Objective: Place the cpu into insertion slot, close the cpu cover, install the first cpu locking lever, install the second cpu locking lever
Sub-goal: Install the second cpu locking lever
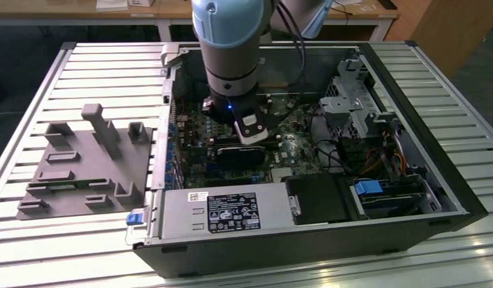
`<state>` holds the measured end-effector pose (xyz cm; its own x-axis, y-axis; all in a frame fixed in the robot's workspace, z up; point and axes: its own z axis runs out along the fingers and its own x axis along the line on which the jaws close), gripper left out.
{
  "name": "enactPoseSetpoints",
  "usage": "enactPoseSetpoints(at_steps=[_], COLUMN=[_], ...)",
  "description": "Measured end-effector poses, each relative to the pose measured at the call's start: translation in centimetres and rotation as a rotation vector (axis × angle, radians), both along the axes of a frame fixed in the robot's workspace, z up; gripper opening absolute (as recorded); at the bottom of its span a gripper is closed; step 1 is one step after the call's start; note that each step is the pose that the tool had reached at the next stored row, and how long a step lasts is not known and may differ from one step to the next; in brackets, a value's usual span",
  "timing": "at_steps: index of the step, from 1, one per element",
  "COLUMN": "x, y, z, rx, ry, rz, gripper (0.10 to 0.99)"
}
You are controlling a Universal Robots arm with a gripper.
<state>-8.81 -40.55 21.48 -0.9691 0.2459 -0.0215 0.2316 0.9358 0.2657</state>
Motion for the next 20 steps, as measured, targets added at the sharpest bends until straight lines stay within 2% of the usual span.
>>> enactPoseSetpoints(at_steps=[4, 8, 12, 20], x=[-0.41, -0.44, -0.45, -0.57], y=[-0.01, -0.01, -0.01, 0.00], z=[-0.48, -0.93, -1.25, -1.64], rx=[0.007, 0.009, 0.018, 0.019], ry=[0.0001, 0.0002, 0.0000, 0.0001], rz=[0.005, 0.006, 0.006, 0.006], gripper=[0.102, 0.102, 0.102, 0.102])
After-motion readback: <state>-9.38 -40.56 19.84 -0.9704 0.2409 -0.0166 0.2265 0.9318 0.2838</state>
